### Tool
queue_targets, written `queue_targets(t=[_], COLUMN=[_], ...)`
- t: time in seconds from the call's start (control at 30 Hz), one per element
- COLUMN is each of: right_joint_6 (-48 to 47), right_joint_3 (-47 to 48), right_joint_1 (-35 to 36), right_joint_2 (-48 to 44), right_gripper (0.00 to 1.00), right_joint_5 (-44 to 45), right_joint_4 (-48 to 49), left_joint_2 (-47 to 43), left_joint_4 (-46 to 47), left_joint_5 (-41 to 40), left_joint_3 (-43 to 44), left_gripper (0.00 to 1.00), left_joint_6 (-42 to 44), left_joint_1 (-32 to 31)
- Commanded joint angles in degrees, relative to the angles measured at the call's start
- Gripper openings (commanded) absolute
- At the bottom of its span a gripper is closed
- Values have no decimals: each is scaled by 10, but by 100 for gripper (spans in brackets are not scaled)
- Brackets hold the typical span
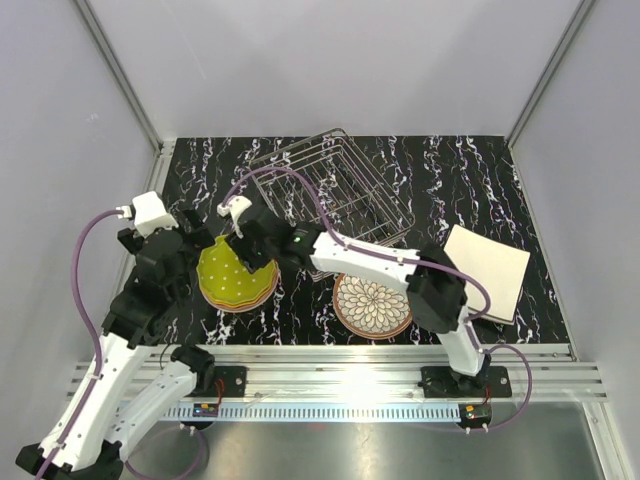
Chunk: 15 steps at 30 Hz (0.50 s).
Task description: Load the plates into the dish rack
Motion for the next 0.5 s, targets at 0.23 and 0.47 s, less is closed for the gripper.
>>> queue_targets(t=[0.23, 0.47], right_joint_6=[120, 162], right_joint_3=[82, 78], right_joint_1=[1, 0], right_joint_2=[73, 92], right_gripper=[53, 51], right_joint_5=[221, 215], right_joint_4=[-163, -172], left_joint_2=[5, 8], left_joint_4=[19, 19], left_joint_5=[15, 26], left_joint_3=[3, 3], left_gripper=[99, 99], left_joint_6=[-3, -3], left_joint_1=[-3, -3])
